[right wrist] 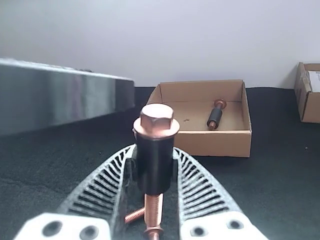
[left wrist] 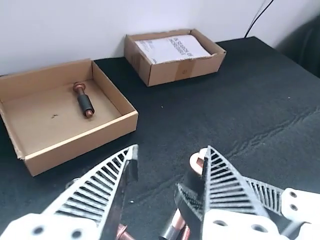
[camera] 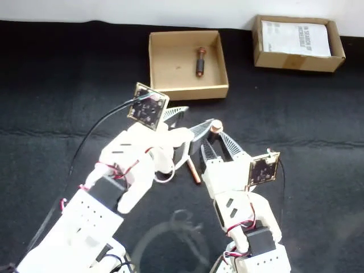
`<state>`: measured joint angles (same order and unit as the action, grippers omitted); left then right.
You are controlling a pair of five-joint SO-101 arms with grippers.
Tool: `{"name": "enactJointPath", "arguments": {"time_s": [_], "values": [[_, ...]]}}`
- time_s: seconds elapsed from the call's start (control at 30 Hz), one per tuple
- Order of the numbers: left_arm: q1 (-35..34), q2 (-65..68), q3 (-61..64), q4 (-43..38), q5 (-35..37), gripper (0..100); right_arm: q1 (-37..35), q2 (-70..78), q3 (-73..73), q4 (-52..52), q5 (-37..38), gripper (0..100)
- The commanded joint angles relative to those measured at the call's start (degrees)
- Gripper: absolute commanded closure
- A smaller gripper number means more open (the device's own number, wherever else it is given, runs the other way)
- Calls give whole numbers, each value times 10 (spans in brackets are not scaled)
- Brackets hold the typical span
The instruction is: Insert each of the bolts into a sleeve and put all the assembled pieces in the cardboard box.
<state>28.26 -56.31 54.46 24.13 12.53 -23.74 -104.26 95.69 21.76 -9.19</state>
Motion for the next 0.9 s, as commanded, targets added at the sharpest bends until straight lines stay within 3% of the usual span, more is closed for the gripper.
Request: {"name": "enactJointPath", "arguments": {"time_s": [0.0,0.17,0.3,0.37,0.53,0.8,0.87], "values": [[7,-71,-27,22,2,787,15,-6,55,1,-1,991],[11,-199,-27,28,0,800,15,-5,56,2,-1,991],[-25,-281,-25,28,-19,940,15,-5,53,5,-1,991],[-53,-309,-16,28,-23,995,15,-7,45,31,-1,991],[-155,-375,65,26,-21,991,29,-4,-16,94,-1,991],[-311,-483,236,25,-21,990,45,-3,-118,93,2,991],[-345,-477,263,25,-21,990,45,3,-141,92,34,991]]}}
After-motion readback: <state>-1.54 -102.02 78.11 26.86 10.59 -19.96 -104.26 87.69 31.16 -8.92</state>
